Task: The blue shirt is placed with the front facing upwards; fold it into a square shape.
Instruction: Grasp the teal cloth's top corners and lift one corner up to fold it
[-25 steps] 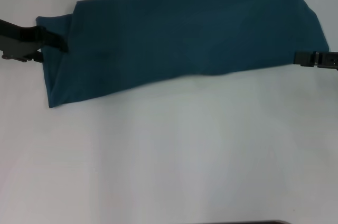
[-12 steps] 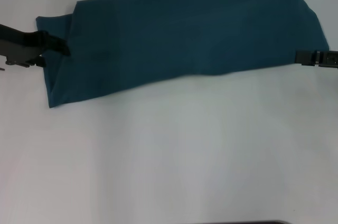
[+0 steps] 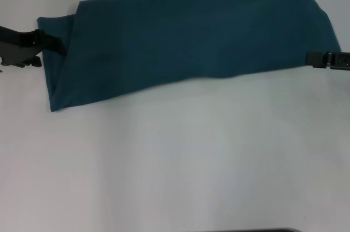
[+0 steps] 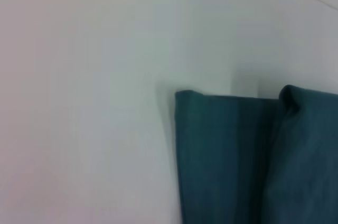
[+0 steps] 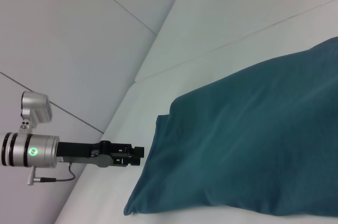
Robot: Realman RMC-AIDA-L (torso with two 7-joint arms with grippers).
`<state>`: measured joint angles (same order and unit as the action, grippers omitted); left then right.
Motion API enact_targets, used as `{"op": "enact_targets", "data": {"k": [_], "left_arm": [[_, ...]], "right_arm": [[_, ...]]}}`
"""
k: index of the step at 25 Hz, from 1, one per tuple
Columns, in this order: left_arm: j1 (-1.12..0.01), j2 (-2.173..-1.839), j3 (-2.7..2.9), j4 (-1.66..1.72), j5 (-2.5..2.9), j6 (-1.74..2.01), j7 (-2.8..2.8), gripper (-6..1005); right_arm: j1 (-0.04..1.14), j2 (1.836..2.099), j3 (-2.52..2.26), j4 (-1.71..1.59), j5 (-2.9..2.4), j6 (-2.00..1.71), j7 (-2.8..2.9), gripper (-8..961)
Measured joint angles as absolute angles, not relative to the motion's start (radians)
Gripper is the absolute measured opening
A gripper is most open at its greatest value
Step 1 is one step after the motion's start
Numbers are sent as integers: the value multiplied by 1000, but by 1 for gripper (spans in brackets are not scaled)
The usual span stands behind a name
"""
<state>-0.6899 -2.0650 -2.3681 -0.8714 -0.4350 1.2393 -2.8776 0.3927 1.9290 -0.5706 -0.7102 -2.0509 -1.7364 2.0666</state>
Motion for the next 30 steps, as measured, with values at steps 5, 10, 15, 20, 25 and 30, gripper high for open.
{"op": "enact_targets", "data": {"k": [5, 10, 15, 20, 25, 30], "left_arm": [[-682, -2069, -2374, -863, -434, 1236, -2894, 704], [-677, -2069, -2373, -861, -434, 1229, -2914, 704], [-676, -2071, -2373, -860, -434, 1227, -2928, 703], [-677, -2074, -2373, -860, -434, 1229, -2934, 703], [-681, -2074, -2369, -848, -434, 1234, -2934, 703], [-687, -2074, -2365, -840, -436, 1239, -2934, 704]], "right_arm": [[393, 1929, -571, -710, -2051, -1736, 2067, 927], [393, 1928, -571, -710, -2051, -1736, 2067, 928], [393, 1928, -571, -710, -2051, -1736, 2068, 927], [392, 1928, -571, -710, -2051, -1736, 2068, 927], [391, 1928, -571, -710, -2051, -1736, 2068, 928], [390, 1928, -571, -710, -2051, -1737, 2068, 928]]}}
